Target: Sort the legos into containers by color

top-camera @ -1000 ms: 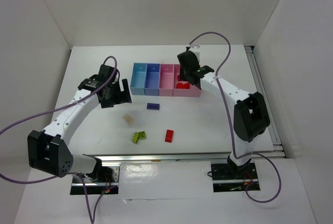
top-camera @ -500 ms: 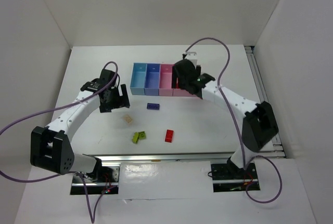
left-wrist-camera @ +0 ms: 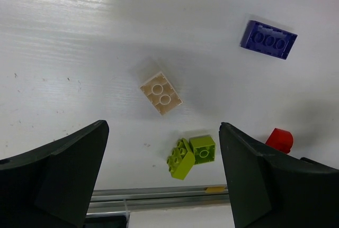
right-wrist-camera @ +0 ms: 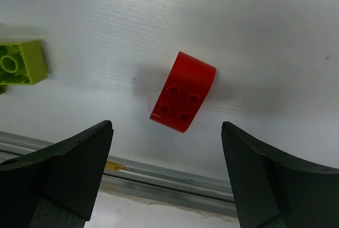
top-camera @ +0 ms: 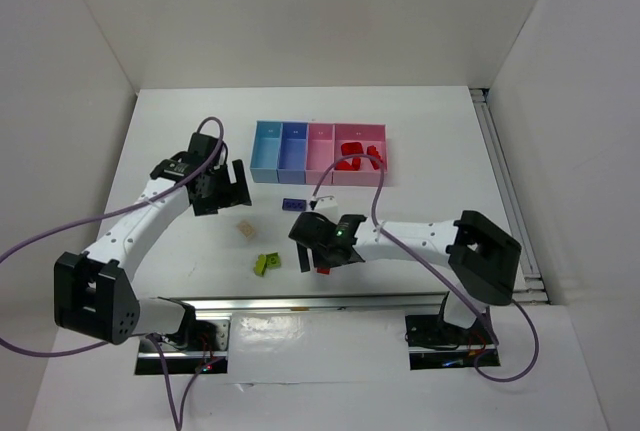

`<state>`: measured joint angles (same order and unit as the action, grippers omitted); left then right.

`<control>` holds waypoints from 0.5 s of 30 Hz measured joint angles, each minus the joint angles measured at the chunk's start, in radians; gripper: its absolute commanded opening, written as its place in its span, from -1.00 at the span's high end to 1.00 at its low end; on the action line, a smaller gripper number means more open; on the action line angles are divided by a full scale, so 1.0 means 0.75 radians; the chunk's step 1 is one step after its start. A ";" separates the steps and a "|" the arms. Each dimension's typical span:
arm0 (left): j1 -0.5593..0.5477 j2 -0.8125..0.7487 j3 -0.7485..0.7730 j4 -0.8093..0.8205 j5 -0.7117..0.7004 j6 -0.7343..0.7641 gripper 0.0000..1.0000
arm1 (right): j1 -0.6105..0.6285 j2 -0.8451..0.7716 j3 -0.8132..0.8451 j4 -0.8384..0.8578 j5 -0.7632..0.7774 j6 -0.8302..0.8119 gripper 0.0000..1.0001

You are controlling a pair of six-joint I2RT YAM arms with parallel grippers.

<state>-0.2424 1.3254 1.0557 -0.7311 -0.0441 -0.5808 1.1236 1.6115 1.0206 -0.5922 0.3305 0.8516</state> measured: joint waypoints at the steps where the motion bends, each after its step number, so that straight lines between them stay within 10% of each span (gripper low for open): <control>1: 0.000 -0.002 0.000 0.000 0.005 0.000 -0.93 | -0.001 0.017 0.001 0.001 -0.001 0.008 -0.81; 6: 0.000 -0.002 -0.004 0.002 0.027 0.001 -0.93 | -0.003 0.092 0.014 0.002 -0.006 0.021 -0.71; 15: 0.000 -0.002 -0.038 -0.002 0.038 0.000 -0.90 | -0.039 0.157 0.032 0.037 -0.017 -0.010 0.12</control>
<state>-0.2424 1.3239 1.0271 -0.7322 -0.0154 -0.5808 1.0946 1.7294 1.0447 -0.5644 0.3180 0.8440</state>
